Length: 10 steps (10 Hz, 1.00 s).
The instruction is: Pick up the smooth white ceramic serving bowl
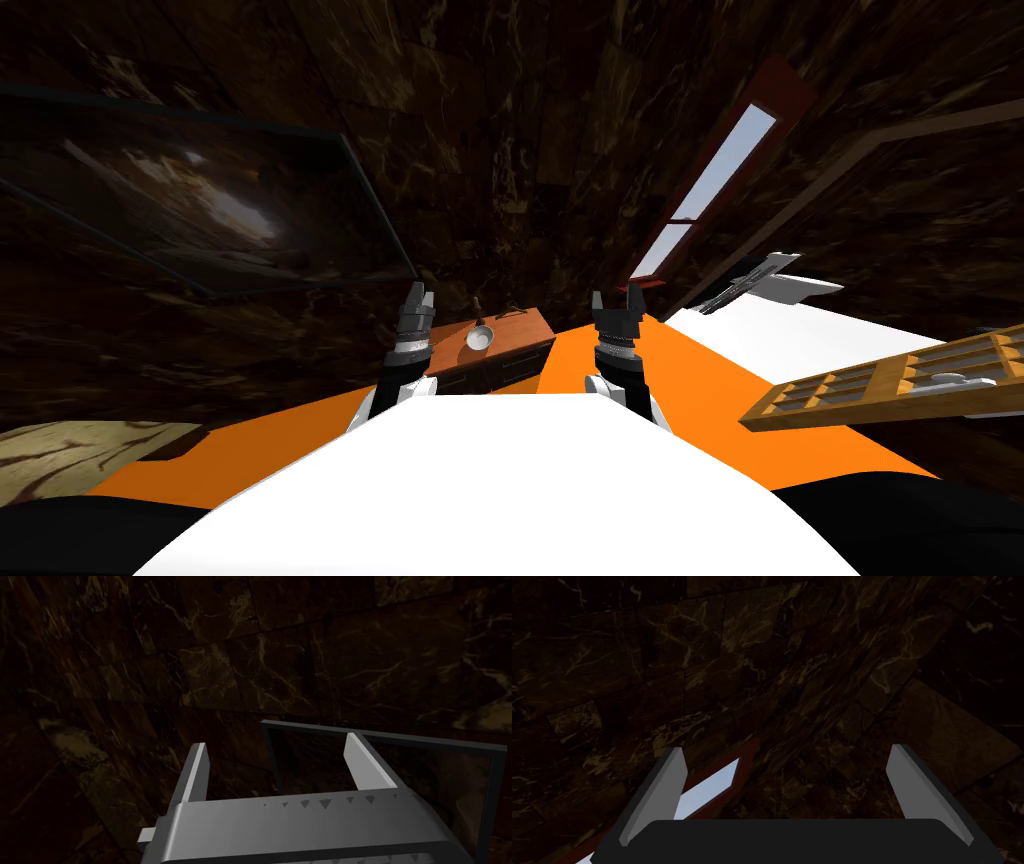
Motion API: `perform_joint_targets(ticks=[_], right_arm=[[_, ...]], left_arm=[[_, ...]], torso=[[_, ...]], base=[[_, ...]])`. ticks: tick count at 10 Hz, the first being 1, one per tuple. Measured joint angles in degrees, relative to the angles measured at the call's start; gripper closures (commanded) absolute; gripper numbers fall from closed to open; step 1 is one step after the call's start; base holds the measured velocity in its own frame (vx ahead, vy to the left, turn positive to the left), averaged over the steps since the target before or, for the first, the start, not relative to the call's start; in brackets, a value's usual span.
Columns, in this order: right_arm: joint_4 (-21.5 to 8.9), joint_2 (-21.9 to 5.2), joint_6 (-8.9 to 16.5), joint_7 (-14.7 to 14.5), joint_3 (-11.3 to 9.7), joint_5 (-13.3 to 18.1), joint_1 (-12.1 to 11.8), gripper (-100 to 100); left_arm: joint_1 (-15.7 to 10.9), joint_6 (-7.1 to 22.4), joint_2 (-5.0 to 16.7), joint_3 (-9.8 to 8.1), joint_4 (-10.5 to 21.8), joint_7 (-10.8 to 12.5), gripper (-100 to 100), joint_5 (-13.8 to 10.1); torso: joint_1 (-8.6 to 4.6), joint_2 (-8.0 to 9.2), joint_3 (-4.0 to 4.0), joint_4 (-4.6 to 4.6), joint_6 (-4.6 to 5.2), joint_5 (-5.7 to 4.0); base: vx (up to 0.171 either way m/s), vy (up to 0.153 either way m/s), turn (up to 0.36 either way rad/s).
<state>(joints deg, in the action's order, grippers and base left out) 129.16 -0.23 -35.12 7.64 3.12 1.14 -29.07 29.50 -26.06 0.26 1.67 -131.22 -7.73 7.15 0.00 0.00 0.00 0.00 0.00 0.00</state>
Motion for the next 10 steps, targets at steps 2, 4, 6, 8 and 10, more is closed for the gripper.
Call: perform_joint_targets(ticks=[2, 4, 6, 8, 10], right_arm=[[0.0, 0.0, 0.0, 0.0, 0.0, 0.0, 0.0, 0], [0.0, 0.0, 0.0, 0.0, 0.0, 0.0, 0.0, 0], [0.0, 0.0, 0.0, 0.0, 0.0, 0.0, 0.0, 0], [0.0, 0.0, 0.0, 0.0, 0.0, 0.0, 0.0, 0], [0.0, 0.0, 0.0, 0.0, 0.0, 0.0, 0.0, 0]], left_arm=[[0.0, 0.4, 2.8, -0.11, 0.8, 0.7, -100, 0.2], [-0.3, 1.1, 5.3, -0.55, 2.3, 1.9, -100, 0.5], [-0.4, 2.0, 7.6, -0.77, 4.0, 3.5, -100, 0.9], [-0.2, 3.1, 10.2, -1.38, 5.9, 5.7, -100, 1.2], [-0.3, 4.5, 12.2, -1.60, 8.5, 8.2, -100, 1.9]], torso=[[0.50, 0.11, 0.07, 0.03, 0.02, 0.10], [0.75, 0.25, 0.14, 0.05, 0.01, 0.17], [0.81, 0.39, 0.22, 0.08, 0.01, 0.19], [0.94, 0.33, 0.20, 0.08, 0.01, 0.21], [1.05, 0.37, 0.22, 0.09, 0.01, 0.25]], base=[[-0.037, 0.158, -0.213], [-0.076, 0.193, -0.230], [-0.120, 0.191, -0.290], [-0.106, 0.254, -0.349], [-0.143, 0.223, -0.396]])
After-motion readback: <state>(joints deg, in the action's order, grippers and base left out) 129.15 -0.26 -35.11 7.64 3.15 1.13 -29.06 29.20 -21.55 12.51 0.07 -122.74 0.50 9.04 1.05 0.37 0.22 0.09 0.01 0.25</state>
